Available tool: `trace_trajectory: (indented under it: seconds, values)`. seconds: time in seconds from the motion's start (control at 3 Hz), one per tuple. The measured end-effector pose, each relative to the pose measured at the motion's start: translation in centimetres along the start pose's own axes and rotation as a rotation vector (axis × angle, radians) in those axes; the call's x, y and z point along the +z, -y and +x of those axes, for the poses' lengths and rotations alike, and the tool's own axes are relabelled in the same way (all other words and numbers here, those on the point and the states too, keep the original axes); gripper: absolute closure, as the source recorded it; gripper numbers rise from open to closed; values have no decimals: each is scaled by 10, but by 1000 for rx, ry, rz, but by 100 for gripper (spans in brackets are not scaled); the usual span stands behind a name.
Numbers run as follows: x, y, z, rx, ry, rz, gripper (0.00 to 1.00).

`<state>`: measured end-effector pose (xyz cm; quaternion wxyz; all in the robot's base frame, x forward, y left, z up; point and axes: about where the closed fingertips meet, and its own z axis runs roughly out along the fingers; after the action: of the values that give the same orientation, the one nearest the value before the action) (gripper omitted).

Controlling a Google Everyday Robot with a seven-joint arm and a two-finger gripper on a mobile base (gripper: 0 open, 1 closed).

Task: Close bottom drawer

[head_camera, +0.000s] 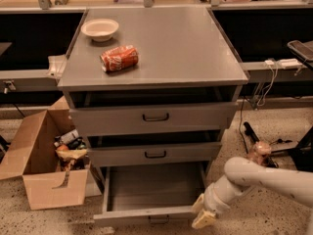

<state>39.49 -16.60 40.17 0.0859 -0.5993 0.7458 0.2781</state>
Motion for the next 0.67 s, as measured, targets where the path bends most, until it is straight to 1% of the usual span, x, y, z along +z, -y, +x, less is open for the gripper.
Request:
trace_trajectory:
  seconds: [0.33, 0.67]
  values:
    - [59, 12, 29, 6, 8, -44, 72]
    - [130, 29, 75, 57, 53, -96, 100]
